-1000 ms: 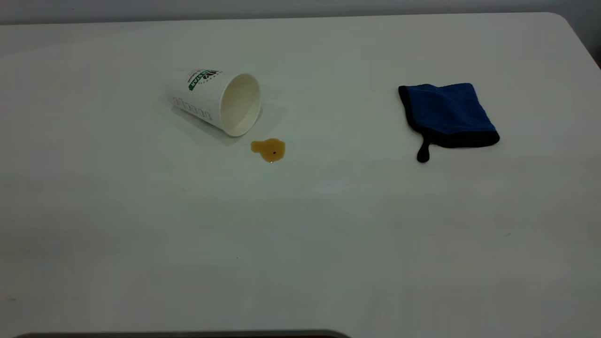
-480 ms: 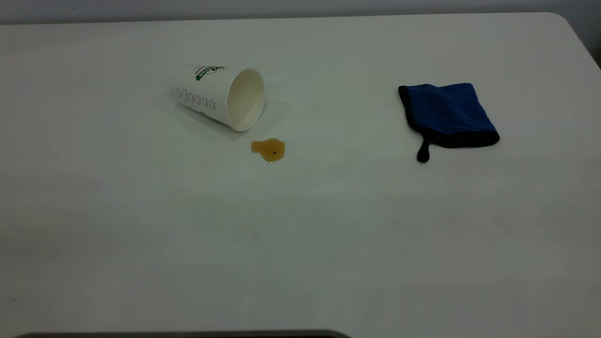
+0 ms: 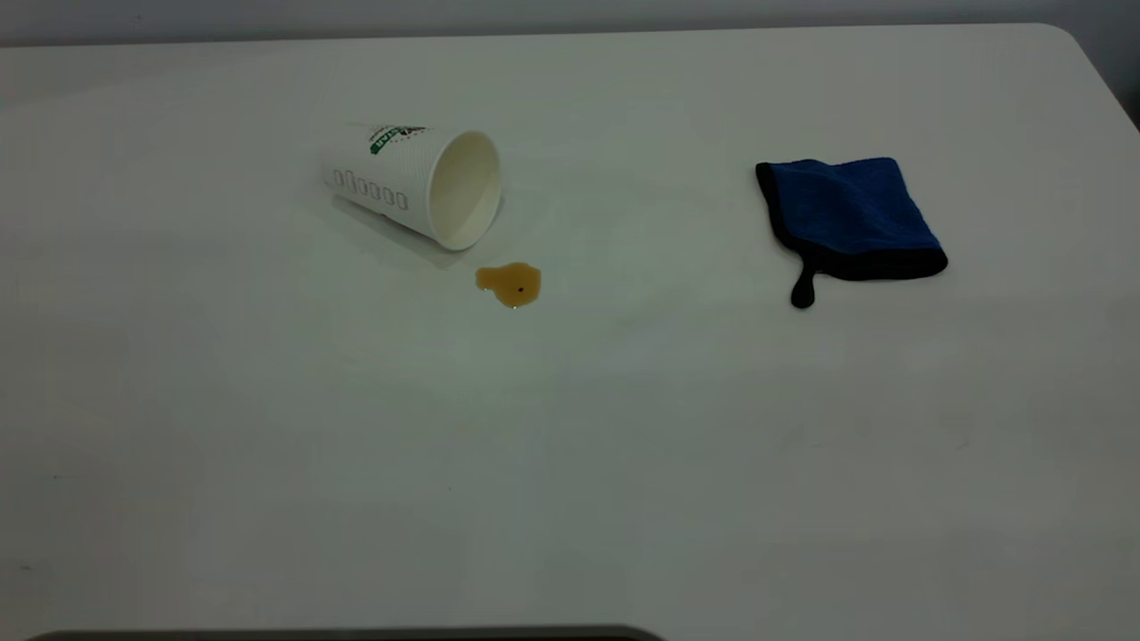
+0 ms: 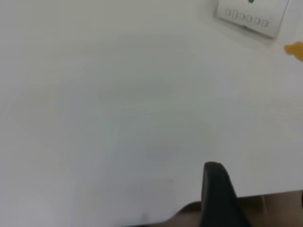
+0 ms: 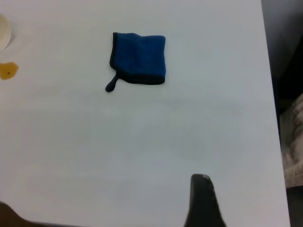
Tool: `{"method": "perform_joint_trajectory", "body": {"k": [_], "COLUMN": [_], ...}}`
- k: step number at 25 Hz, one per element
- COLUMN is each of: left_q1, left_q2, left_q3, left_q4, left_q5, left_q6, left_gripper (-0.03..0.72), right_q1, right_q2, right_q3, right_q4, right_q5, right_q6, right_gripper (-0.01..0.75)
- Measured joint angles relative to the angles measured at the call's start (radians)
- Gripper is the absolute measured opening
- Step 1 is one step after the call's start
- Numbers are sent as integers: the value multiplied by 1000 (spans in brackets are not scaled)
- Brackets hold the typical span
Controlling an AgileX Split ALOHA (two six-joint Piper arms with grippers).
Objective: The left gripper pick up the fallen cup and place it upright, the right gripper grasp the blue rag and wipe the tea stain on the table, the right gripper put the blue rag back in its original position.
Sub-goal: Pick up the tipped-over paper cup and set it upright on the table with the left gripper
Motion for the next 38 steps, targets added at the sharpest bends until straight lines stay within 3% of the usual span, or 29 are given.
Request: {"method": "perform_joint_trajectory", "body": {"k": [7, 11, 14, 20, 27, 33, 38], "left_q1": [0, -10, -78, -274, -416, -491, -520], "left_q2": [313, 500, 629, 895, 1256, 1523, 1636], "left_q3": [-47, -72, -84, -105, -240, -446, -658], "left_q4": [-159, -282, -303, -309, -318, -323, -291], "left_q5": [-243, -318, -373, -594, -754, -793, -724], "left_q6": [209, 348, 395, 406, 403, 357, 350], "left_gripper": [464, 466, 466, 466, 466, 466, 466], "right_q1": [0, 0, 0, 0, 0, 0, 0], "right_q2": [0, 0, 0, 0, 0, 0, 0], "right_q3": [0, 0, 0, 0, 0, 0, 0], "right_q4": [0, 0, 0, 0, 0, 0, 0], "right_q5": [0, 0, 0, 0, 0, 0, 0], "right_q6": [0, 0, 0, 0, 0, 0, 0], "right_gripper": [546, 546, 546, 546, 546, 546, 546]}}
